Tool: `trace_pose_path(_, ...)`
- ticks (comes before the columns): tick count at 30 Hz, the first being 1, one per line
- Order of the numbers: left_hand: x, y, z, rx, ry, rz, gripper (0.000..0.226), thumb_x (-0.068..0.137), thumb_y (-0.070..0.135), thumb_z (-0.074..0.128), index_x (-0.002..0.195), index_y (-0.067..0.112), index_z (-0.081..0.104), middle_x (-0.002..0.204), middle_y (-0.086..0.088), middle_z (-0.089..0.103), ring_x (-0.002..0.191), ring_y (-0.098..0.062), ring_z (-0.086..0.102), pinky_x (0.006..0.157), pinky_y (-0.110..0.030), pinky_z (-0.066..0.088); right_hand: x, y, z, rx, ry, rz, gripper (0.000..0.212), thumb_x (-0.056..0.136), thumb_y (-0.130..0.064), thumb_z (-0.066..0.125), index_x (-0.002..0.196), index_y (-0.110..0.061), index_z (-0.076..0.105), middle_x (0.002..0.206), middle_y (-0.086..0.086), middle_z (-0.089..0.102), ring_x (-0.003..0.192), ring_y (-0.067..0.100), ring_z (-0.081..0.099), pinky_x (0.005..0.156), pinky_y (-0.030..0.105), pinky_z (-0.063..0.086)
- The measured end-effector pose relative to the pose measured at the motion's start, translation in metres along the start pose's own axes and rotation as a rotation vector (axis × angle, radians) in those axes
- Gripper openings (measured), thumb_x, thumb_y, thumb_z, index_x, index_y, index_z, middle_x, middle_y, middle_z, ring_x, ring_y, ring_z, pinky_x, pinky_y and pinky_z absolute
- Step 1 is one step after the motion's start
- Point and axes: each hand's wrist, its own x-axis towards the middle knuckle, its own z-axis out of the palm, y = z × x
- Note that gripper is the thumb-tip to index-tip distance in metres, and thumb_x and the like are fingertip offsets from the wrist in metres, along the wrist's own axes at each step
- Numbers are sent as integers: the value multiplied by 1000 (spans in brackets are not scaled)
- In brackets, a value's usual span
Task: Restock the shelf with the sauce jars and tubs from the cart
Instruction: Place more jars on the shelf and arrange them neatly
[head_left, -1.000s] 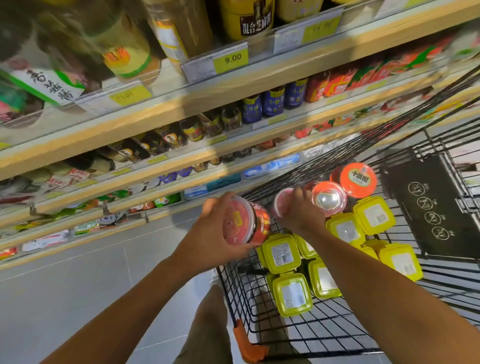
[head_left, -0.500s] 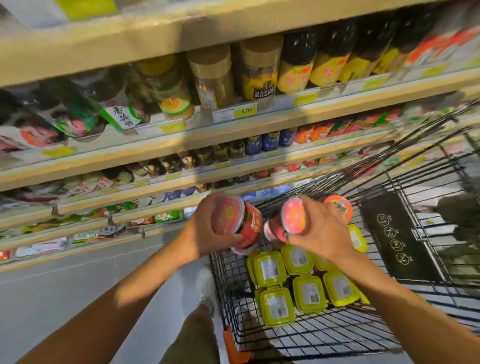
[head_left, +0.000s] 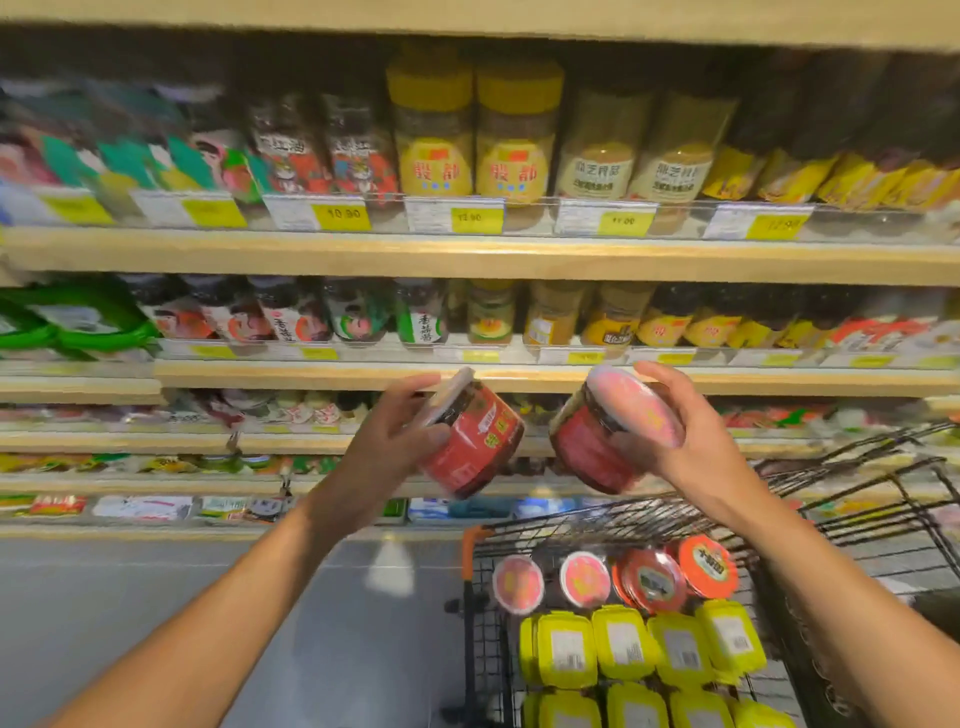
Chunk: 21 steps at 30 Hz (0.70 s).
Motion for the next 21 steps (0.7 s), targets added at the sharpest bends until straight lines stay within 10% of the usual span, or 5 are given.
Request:
trace_pose_path(8, -72, 46, -93, -409, 46, 109, 115, 57, 47, 95, 151, 17, 37, 142, -22, 54, 105, -36, 69, 82, -48, 60, 9, -104, 89, 149, -103, -149, 90, 47, -73, 82, 127, -40, 55, 132, -2, 58, 118, 13, 58, 92, 29, 49)
trace_pose_path(12, -124, 62, -148, -477, 112, 207, 113, 60, 53, 93, 153, 20, 37, 148, -18, 52, 131, -39, 55, 102, -64, 45, -5, -154, 156, 208, -119, -213, 92, 47, -71, 84, 126, -32, 56, 132, 3, 60, 118, 21, 59, 93, 34, 49)
trace_pose_path(18, -211, 87, -230, -538, 236, 229, 122, 46, 53, 98, 150, 22, 40, 144, -14, 56, 125, -36, 60, 68, -44, 61, -40, -225, 267, 221, -207, -285, 98, 41, -74, 83, 126, -31, 57, 122, 5, 65, 106, 19, 64, 92, 43, 50)
trace_pose_path(21, -246, 92, -272, -498, 300, 253, 122, 50, 55, 97, 150, 16, 38, 146, -20, 53, 129, -43, 56, 89, -59, 54, -53, -254, 316, 217, -247, -316, 88, 46, -73, 83, 122, -36, 59, 124, 1, 65, 112, 22, 63, 97, 51, 50)
